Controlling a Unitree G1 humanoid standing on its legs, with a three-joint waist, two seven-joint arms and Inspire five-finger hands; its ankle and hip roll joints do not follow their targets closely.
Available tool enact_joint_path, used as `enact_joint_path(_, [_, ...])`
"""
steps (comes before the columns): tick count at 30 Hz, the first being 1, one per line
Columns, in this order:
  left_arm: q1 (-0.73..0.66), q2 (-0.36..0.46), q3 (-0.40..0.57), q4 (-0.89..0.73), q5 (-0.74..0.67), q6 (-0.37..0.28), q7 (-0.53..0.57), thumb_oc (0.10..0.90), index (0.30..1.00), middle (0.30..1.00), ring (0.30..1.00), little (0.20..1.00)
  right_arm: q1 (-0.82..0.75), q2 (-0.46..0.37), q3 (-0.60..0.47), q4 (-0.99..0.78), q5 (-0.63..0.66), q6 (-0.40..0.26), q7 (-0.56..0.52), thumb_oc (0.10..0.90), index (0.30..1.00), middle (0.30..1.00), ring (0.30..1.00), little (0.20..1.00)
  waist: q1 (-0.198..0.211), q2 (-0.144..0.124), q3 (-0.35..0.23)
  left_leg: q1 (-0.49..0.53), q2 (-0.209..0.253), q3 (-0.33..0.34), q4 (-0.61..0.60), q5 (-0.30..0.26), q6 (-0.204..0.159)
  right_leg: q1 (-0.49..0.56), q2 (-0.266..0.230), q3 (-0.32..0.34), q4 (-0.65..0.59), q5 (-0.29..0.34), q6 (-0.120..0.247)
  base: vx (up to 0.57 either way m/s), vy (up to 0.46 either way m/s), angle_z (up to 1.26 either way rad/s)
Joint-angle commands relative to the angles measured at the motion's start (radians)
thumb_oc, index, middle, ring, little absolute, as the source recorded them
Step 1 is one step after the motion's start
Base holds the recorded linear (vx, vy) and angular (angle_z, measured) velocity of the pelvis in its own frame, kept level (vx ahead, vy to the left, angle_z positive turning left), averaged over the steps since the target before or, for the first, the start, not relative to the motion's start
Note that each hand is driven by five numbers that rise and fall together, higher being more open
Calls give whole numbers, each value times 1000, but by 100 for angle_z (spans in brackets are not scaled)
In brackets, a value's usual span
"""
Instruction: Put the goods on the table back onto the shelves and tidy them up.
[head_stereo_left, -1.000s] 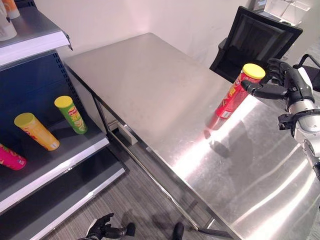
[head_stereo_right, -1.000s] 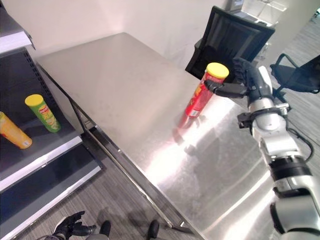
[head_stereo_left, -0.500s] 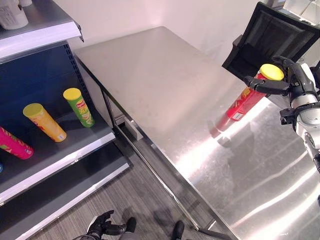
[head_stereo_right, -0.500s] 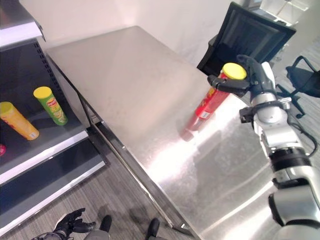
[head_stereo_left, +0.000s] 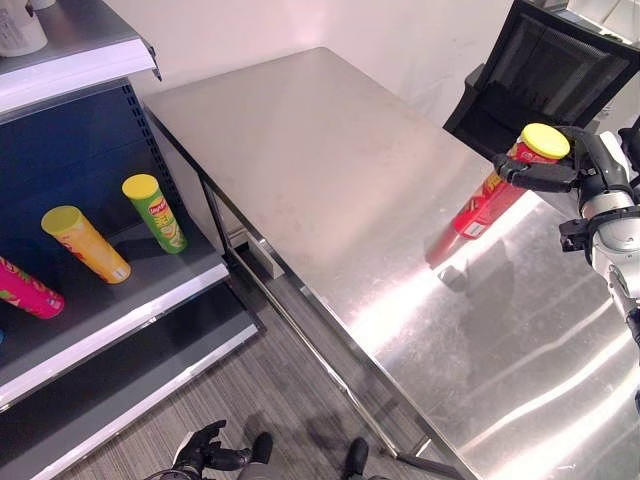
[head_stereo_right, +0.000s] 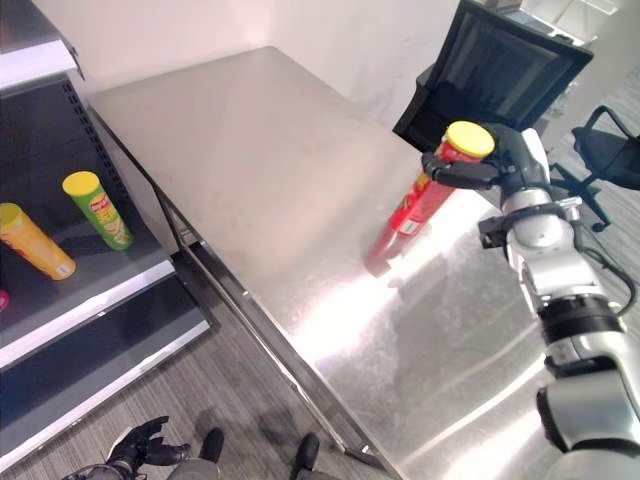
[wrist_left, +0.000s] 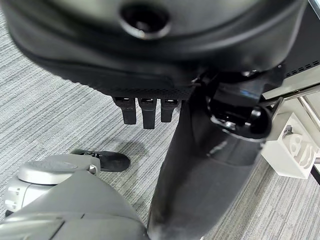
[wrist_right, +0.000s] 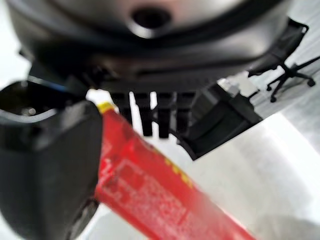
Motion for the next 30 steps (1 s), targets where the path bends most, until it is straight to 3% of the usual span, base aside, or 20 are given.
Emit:
enact_joint_path(1, [-3,51,-63,23,-9,-21,14,800,900,900,900,900,-199,-42,45,19,-5,-55,-39,400,300,300,300,300,8,-45,-40,-24,-11,96,3,-49,-1,53,-38,-3,7,-104,55,0,0,0])
enact_joint_path(10, [-3,49,-51,15,-14,-19,16,800,900,900,900,900,-159,-47,1,-39,-13,-63,-57,400,300,300,300,300,8,-47,-42,-22,-11,99,3,-50,2,51,-41,-1,7,-102,58,0,0,0])
enact_joint_path(18, [16,39,12,-7,-15,-18,25,800,900,900,900,900,68,-26,-245,-388,-6,-149,-106,400,300,300,300,300,13,-35,-48,-12,-17,109,3,-62,12,52,-50,4,7,-94,67,-19,-16,-3])
enact_joint_path(19, [5,51,19,-14,-12,-18,23,800,900,900,900,900,159,-13,-344,-504,-20,-173,-117,400,300,300,300,300,8,-20,-40,-18,-16,85,3,-53,16,29,-51,57,78,-119,63,-76,-70,-6])
enact_joint_path(22, [-10,62,24,-30,-13,-23,14,800,900,900,900,900,204,4,-438,-617,-35,-206,-126,400,300,300,300,300,-7,-5,-41,-51,-15,45,3,-30,12,11,-27,193,107,-161,62,-103,-94,33])
enact_joint_path(25, [-11,66,25,-36,-17,-20,12,800,900,900,900,900,223,45,-472,-676,-32,-222,-136,400,300,300,300,300,6,-5,-59,-61,-11,22,3,-20,2,39,-19,189,77,-171,47,-30,-178,25])
enact_joint_path(26, [-14,59,23,-33,-18,-18,10,800,900,900,900,900,236,91,-491,-744,-43,-232,-129,400,300,300,300,300,10,-3,-63,-79,3,-21,3,19,-15,63,3,183,55,-184,33,-37,-334,37])
enact_joint_path(30, [3,34,30,-23,-21,-14,8,800,900,900,900,900,225,141,-481,-808,-35,-255,-109,400,300,300,300,300,31,0,-64,-92,21,-63,6,33,-35,107,39,156,10,-199,12,-72,-230,57])
